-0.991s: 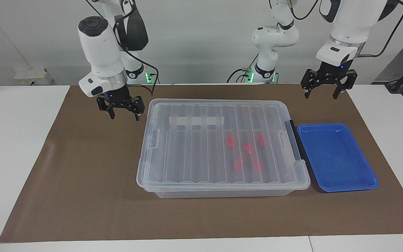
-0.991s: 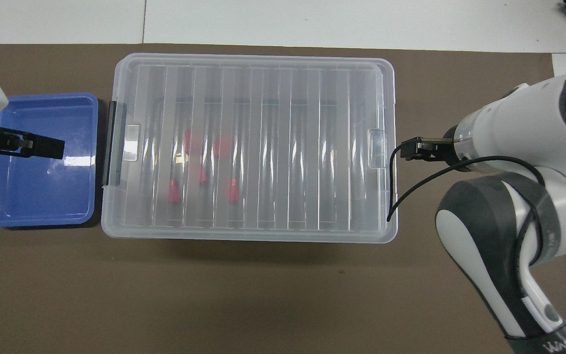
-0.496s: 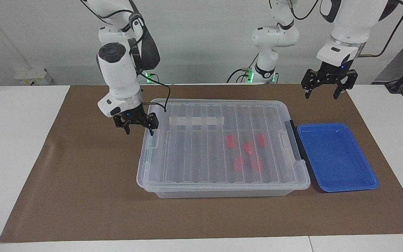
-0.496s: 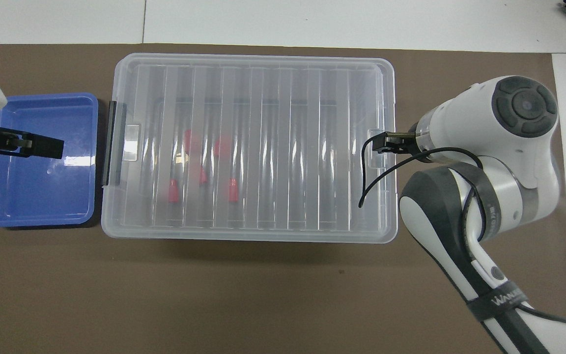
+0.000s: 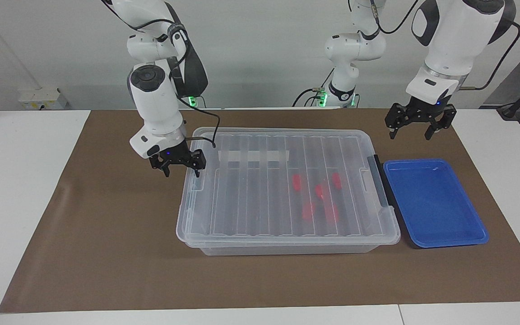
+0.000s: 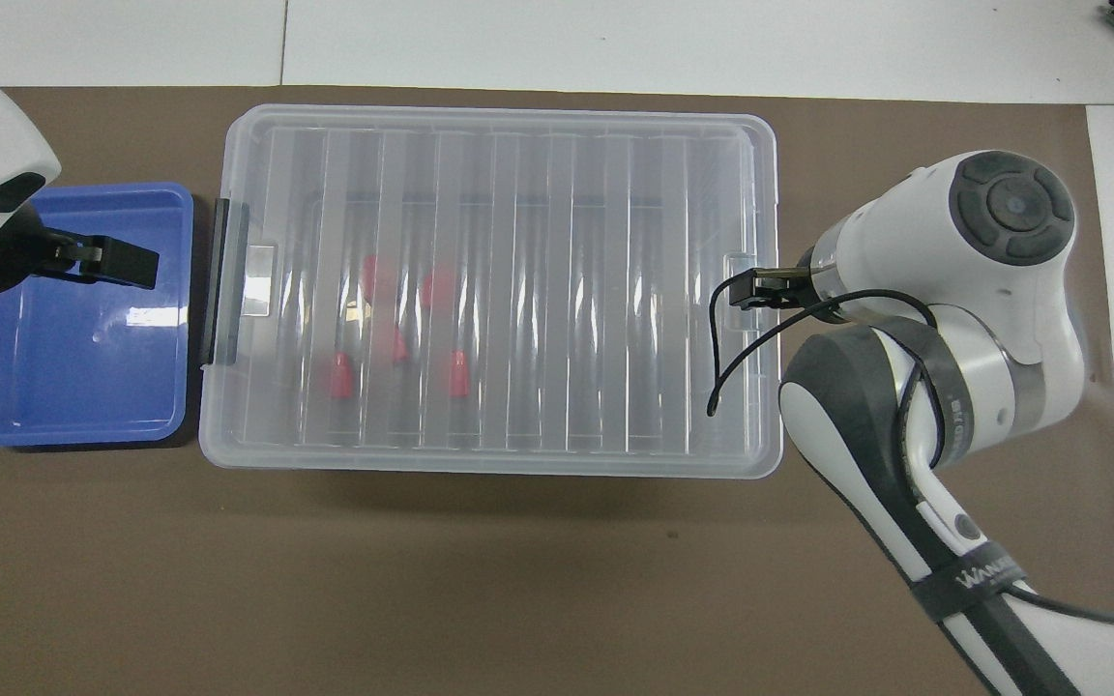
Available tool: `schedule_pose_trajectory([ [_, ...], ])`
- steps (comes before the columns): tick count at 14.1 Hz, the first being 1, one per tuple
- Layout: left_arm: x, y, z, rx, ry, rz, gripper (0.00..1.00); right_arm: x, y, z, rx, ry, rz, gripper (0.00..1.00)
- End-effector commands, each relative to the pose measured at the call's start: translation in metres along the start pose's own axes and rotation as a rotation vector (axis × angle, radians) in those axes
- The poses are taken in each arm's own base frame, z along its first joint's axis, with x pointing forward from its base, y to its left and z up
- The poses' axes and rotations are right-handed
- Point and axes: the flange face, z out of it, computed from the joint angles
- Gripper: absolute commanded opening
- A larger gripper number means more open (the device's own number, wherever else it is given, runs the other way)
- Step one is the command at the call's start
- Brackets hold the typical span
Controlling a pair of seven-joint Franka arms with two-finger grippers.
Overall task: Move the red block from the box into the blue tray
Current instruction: 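Reach the right gripper to the clear lid's edge and grasp it, then slide the lid away with the right gripper while the left gripper approaches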
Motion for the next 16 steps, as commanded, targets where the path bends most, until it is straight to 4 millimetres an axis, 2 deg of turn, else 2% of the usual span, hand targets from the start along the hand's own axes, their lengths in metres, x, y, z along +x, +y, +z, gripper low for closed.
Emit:
schedule_pose_trajectory([
  [1,0.003,0.000,-0.003,-0.009,-0.045,-0.016,1.00,-0.001,0.011,0.001,-0.021,-0.019,-0.065,0.97],
  [3,0.000,0.002,-0.001,-0.007,-0.071,-0.022,1.00,0.002,0.024,0.000,-0.027,-0.024,-0.108,0.97],
  [5,-0.008,-0.013,0.002,-0.006,-0.131,-0.109,1.00,0.004,0.034,0.001,-0.031,-0.031,-0.159,0.97],
  [8,-0.001,-0.004,0.000,-0.049,-0.081,-0.226,1.00,0.009,0.056,0.001,-0.036,-0.034,-0.257,0.97],
  [10,0.004,0.017,-0.004,-0.083,-0.019,-0.238,1.00,0.012,0.069,0.000,-0.039,-0.035,-0.304,0.97],
  [12,0.004,0.057,0.010,-0.092,-0.001,-0.279,1.00,0.014,0.084,0.001,-0.043,-0.037,-0.340,0.97],
  [15,0.013,0.106,0.019,-0.111,0.033,-0.346,1.00,0.018,0.112,0.000,-0.051,-0.041,-0.416,0.98],
  [16,0.019,0.116,0.036,-0.108,0.025,-0.354,1.00,0.019,0.122,0.000,-0.052,-0.043,-0.447,0.98],
])
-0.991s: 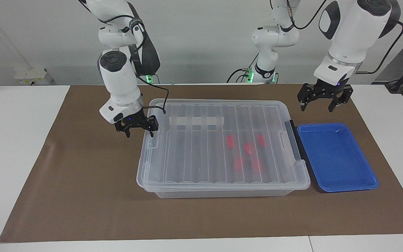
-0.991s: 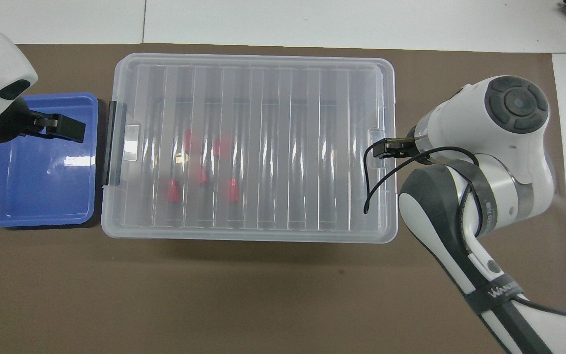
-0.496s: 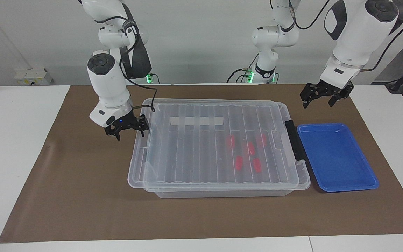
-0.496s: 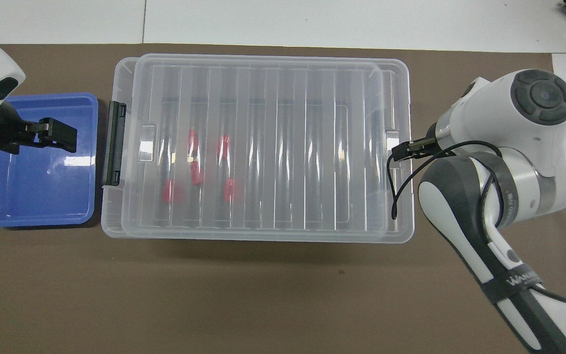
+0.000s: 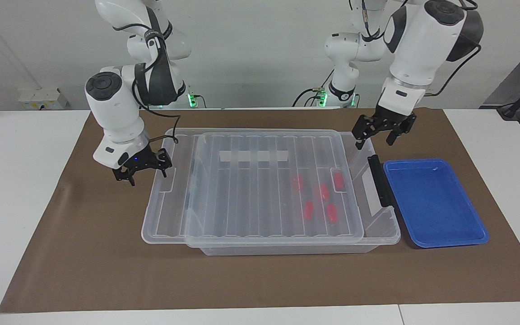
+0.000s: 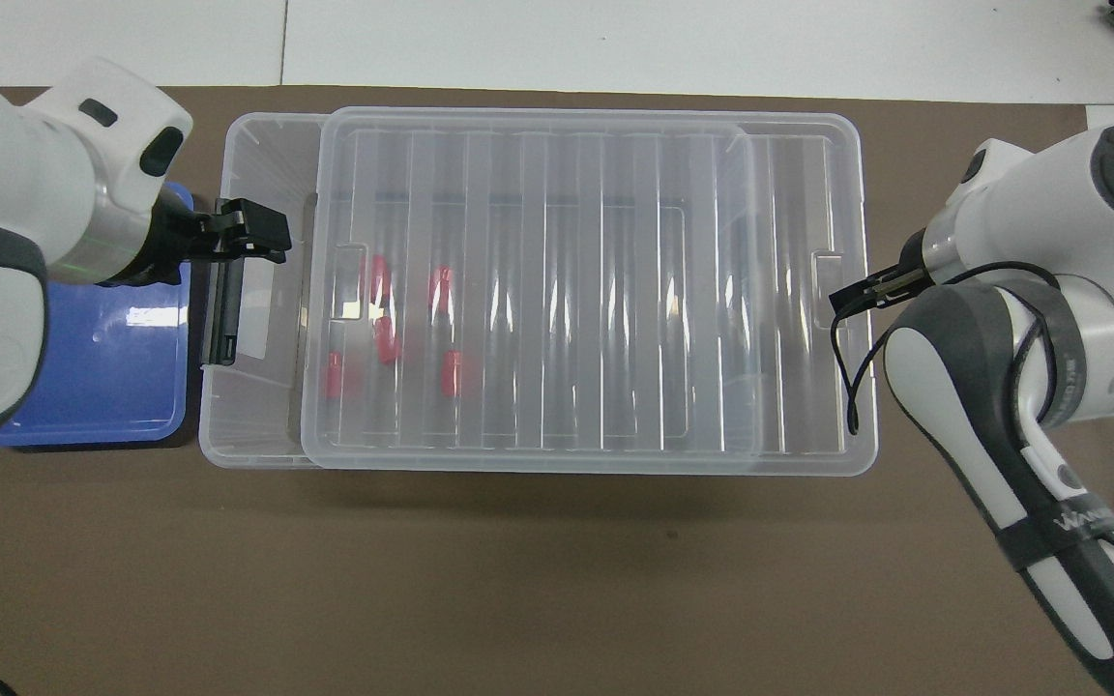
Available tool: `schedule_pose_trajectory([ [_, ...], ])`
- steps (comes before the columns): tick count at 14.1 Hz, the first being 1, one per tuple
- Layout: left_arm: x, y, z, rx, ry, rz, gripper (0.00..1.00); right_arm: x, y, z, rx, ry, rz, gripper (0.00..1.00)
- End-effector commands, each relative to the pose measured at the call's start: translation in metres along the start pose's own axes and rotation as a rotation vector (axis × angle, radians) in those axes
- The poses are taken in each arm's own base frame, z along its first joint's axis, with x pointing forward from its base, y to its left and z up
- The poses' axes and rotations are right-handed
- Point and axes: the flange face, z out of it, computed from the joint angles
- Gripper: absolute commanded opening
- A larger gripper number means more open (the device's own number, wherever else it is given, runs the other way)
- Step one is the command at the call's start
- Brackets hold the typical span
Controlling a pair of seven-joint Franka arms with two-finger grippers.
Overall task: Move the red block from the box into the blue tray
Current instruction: 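Slide the lid away with the right gripper while the left gripper approaches, then lower the left gripper into the box onto a red block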
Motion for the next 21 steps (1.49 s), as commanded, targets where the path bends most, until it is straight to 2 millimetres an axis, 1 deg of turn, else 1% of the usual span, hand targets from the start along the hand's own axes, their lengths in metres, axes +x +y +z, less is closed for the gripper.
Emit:
schedule_pose_trajectory([
  [1,0.004,0.019,0.028,-0.007,0.004,-0.032,1.00,-0.009,0.025,-0.002,-0.011,-0.014,-0.079,0.98],
  [2,0.007,0.019,0.031,-0.012,0.015,-0.034,1.00,-0.012,0.034,-0.001,-0.013,-0.016,-0.094,0.98],
  [4,0.018,0.025,0.053,-0.022,0.031,-0.032,1.00,-0.018,0.051,-0.002,-0.017,-0.021,-0.133,0.98],
  [7,0.025,0.018,0.059,-0.022,0.047,-0.041,1.00,-0.031,0.079,0.000,-0.017,-0.033,-0.192,0.98],
  [9,0.020,0.014,0.088,-0.018,0.054,-0.042,1.00,-0.038,0.093,-0.001,-0.010,-0.042,-0.216,0.98],
  [12,0.019,0.014,0.102,-0.002,0.079,-0.023,1.00,-0.046,0.109,-0.001,-0.012,-0.044,-0.249,0.98],
  [14,0.014,0.018,0.119,0.037,0.088,0.013,1.00,-0.046,0.112,-0.003,-0.014,-0.042,-0.258,0.98],
  [15,0.011,0.022,0.142,0.046,0.077,0.025,1.00,-0.046,0.112,-0.003,-0.014,-0.042,-0.258,0.98],
  [16,0.002,0.034,0.159,0.048,0.064,0.041,1.00,-0.046,0.112,-0.003,-0.015,-0.041,-0.258,0.98],
  [17,0.000,0.033,0.175,0.054,0.052,0.026,1.00,-0.046,0.112,-0.003,-0.014,-0.040,-0.257,0.98],
  [18,-0.004,0.031,0.185,0.052,0.052,-0.001,1.00,-0.046,0.112,-0.005,-0.014,-0.036,-0.254,0.98],
  [19,-0.008,0.031,0.194,0.043,0.062,-0.028,1.00,-0.045,0.112,-0.007,-0.016,-0.032,-0.246,0.98],
  [21,-0.016,0.027,0.210,0.049,0.048,-0.036,1.00,-0.045,0.105,-0.016,-0.013,-0.031,-0.202,0.98],
])
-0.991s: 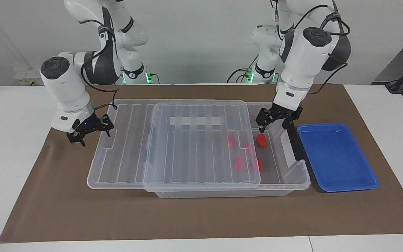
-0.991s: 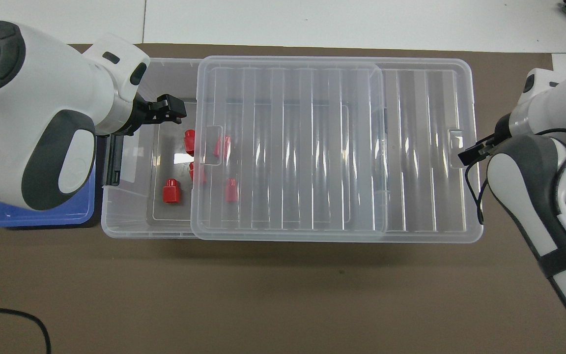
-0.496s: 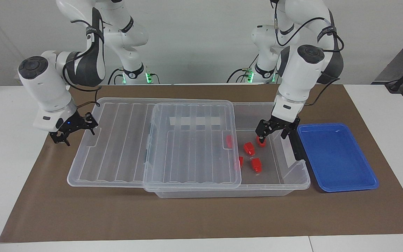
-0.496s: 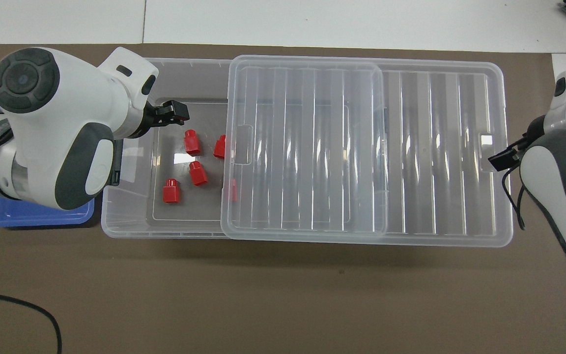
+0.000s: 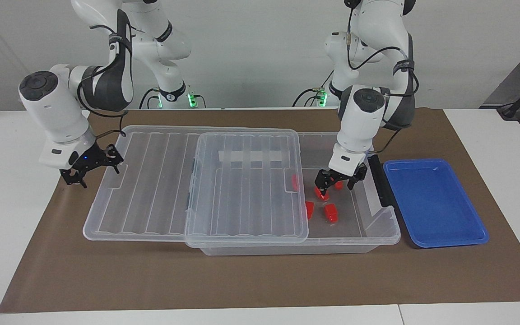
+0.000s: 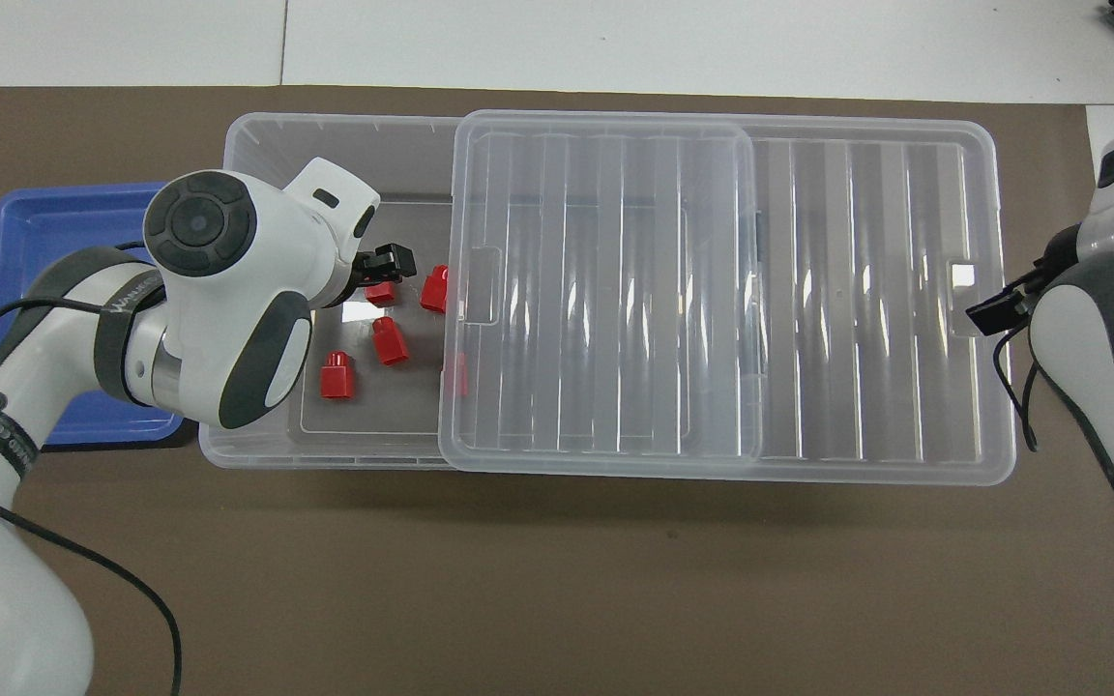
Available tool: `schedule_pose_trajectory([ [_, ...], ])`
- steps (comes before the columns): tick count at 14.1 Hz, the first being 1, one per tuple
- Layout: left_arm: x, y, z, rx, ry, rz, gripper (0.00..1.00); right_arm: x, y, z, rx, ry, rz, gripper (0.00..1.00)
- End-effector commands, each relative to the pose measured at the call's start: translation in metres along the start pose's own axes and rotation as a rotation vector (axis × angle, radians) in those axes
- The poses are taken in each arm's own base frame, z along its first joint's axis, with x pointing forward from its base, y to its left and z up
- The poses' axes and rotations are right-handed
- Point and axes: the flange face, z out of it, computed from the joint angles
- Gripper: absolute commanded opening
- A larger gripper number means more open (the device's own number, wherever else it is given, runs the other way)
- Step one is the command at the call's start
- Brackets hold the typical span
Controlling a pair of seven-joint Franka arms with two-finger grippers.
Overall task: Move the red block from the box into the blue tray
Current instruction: 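Lower the left gripper into the box onto a red block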
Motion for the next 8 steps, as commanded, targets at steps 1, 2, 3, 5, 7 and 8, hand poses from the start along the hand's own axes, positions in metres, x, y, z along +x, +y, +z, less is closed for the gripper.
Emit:
schedule_pose_trajectory([
  [1,-0.014,-0.007,0.015,0.021,0.004,-0.016,1.00,-0.001,-0.009,-0.018,0.017,0.000,0.066,0.98],
  [2,-0.018,-0.009,0.022,0.026,-0.006,-0.015,1.00,-0.001,-0.016,-0.024,0.025,-0.007,0.100,0.98],
  [3,-0.021,-0.011,0.028,0.026,-0.008,-0.014,1.00,-0.002,-0.022,-0.030,0.032,-0.012,0.156,0.98],
  [5,-0.037,-0.014,0.042,0.035,-0.023,-0.071,1.00,0.001,-0.042,-0.046,0.042,-0.020,0.266,0.98],
  [7,-0.038,-0.010,0.042,0.018,0.001,-0.199,1.00,0.002,-0.062,-0.062,0.043,-0.037,0.389,0.98],
  [8,-0.040,-0.006,0.042,0.017,0.000,-0.191,1.00,0.001,-0.072,-0.069,0.044,-0.046,0.435,0.98],
])
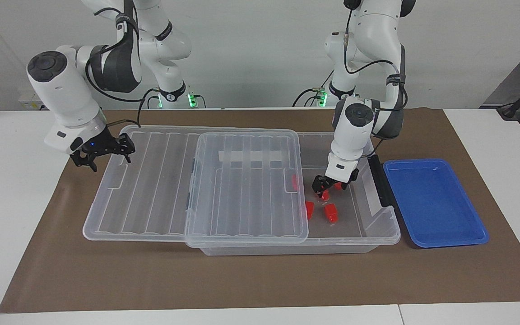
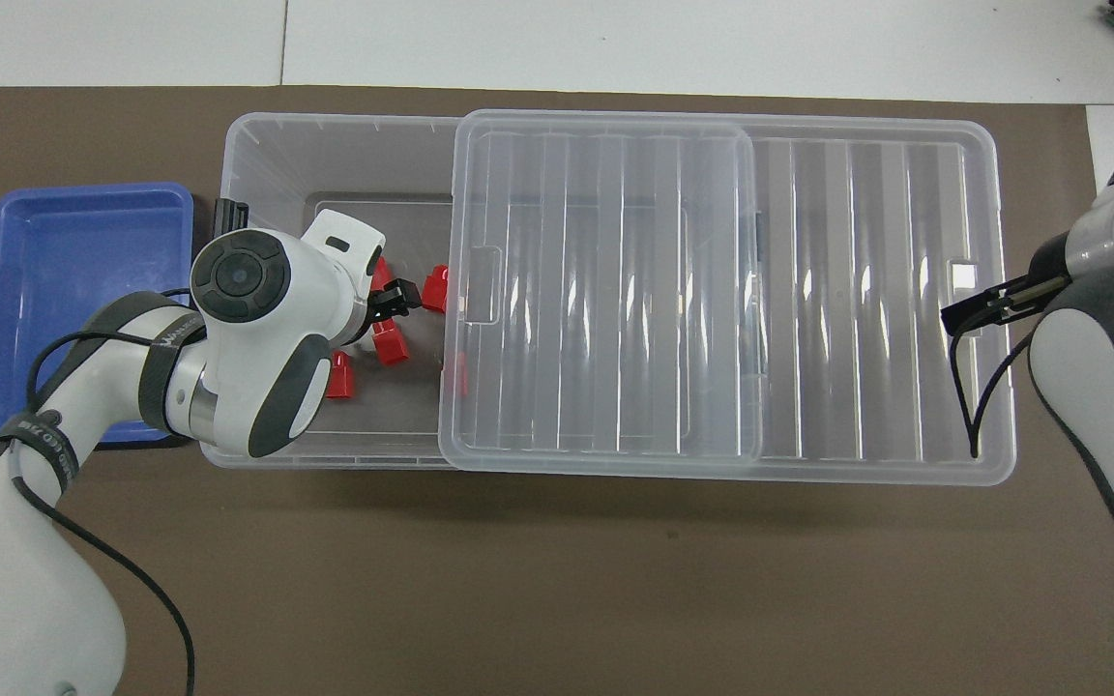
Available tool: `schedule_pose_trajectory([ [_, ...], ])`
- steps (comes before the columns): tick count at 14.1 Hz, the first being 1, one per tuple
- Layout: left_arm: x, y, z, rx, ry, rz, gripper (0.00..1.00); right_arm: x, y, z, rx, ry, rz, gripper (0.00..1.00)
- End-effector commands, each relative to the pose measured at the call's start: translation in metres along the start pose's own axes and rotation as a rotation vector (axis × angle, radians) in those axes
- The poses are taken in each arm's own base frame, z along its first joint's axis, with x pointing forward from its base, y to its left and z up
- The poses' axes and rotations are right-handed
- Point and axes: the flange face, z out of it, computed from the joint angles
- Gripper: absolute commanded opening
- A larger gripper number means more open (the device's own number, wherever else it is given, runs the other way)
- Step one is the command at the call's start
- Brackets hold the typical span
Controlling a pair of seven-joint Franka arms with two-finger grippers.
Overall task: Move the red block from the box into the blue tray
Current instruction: 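Lower the left gripper into the box onto a red block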
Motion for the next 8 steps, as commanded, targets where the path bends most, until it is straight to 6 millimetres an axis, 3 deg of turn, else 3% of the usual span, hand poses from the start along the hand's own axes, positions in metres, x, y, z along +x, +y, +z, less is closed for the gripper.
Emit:
schedule_pose_trajectory([
  [1,-0.014,0.000,-0.002,0.001,0.026,-0.034,1.00,-0.016,-0.018,-0.022,0.001,-0.006,0.147,0.98],
  [5,-0.034,-0.002,0.020,-0.009,0.026,-0.021,1.00,-0.017,-0.042,-0.050,-0.004,0.044,0.302,0.98],
  [8,-0.046,0.002,0.023,0.001,0.013,-0.015,1.00,-0.015,-0.040,-0.080,0.002,0.078,0.367,0.98],
])
